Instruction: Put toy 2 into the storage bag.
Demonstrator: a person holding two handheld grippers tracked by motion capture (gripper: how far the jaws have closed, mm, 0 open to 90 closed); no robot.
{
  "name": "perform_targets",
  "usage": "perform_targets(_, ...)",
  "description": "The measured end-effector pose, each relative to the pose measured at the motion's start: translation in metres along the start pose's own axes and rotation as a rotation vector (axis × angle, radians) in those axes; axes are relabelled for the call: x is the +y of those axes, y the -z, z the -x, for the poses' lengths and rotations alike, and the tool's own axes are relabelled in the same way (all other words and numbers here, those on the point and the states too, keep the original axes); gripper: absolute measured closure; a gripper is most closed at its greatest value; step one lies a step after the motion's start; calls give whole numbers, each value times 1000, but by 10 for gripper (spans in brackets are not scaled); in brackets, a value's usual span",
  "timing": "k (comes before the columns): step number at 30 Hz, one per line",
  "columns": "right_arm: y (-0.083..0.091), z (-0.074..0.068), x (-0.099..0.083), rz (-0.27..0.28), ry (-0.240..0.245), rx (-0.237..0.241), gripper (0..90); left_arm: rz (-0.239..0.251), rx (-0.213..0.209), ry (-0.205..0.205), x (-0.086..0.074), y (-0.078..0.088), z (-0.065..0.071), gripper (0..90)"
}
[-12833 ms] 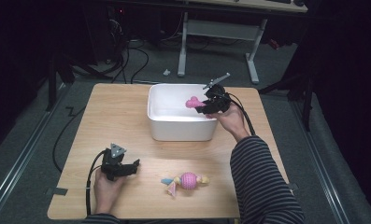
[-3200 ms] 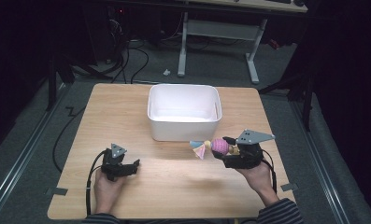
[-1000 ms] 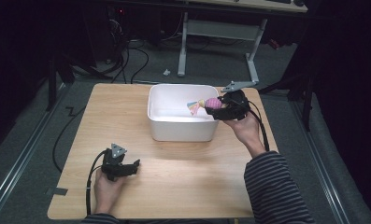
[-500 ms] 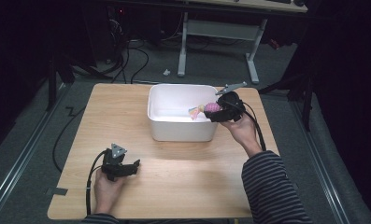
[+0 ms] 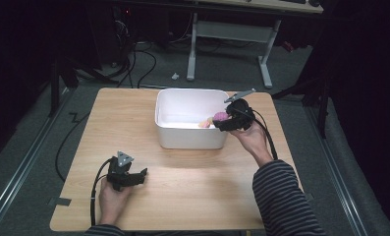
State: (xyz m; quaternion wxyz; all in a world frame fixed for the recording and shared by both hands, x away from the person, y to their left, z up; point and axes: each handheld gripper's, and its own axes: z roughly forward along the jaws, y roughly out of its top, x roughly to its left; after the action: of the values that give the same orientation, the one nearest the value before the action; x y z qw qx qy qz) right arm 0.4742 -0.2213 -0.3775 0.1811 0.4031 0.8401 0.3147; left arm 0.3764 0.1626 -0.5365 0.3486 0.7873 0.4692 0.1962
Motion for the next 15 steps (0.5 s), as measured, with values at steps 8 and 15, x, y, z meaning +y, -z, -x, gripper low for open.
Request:
perform_targets(8, 16, -2, -2, 85, 0, 28, 330, 1, 1, 2, 0, 0, 0, 193)
perform_targets(15, 34, -6, -18, 187, -23, 30, 396, 1, 4, 3, 0, 0, 0, 196)
